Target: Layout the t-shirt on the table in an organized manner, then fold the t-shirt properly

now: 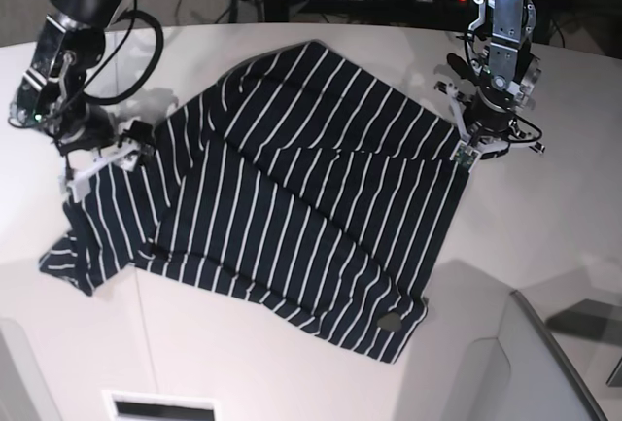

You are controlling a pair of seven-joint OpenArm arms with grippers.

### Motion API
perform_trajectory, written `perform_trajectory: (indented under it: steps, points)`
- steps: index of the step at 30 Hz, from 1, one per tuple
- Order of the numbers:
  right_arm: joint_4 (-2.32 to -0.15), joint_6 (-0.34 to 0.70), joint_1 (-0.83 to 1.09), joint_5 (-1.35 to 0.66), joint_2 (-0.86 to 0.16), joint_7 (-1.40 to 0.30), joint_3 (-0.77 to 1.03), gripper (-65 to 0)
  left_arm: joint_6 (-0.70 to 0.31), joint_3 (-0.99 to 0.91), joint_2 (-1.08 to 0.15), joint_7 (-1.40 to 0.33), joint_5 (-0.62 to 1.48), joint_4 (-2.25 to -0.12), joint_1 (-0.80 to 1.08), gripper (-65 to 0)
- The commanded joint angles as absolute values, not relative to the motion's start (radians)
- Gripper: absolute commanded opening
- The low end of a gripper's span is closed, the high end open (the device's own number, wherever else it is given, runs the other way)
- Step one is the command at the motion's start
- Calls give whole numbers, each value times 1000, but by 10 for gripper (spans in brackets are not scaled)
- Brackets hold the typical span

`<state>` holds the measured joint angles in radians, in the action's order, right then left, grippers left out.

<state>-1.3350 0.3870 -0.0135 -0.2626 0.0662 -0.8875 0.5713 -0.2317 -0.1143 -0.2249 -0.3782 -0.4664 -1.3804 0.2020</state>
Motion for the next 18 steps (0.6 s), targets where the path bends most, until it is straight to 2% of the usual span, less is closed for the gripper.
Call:
perform_trajectory:
  steps: [1, 3, 5, 7, 8, 10, 13, 15, 18]
  points:
    - [-1337, 397, -24, -285, 59, -878, 570, -213, -216, -114, -236, -364, -469, -1379, 179, -650]
    - [-1314, 397, -30, -302, 59, -877, 570, -222, -216, -114, -236, -360, -469, -1339, 168, -650]
    - [-1276, 398, -41, -309, 56, -877, 570, -267, -216, -113, -234, -360, -469, -1310, 153, -650]
    - [-1242, 417, -59, -309, 53, -881, 570, -378, -216, -111, -234, -360, -469, -1283, 147, -650]
    - [-1239, 427, -61, -309, 53, -885, 570, -453, -216, -111, -234, -360, -469, -1273, 145, -650]
    - [-1254, 433, -59, -308, 53, -905, 570, -647, -216, -111, -229, -360, -469, -1256, 143, -650]
    - [-1343, 432, -54, -306, 58, -995, 573, -630, -216, -111, -229, -360, -469, -1250, 148, -650]
    - [-1440, 414, -48, -302, 64, -1050, 570, -650, -216, -111, -229, -360, -469, -1250, 153, -650]
    - [-1560, 268, -62, -302, 82, -1121, 516, -644, -216, -110, -229, -360, -469, -1250, 154, -650]
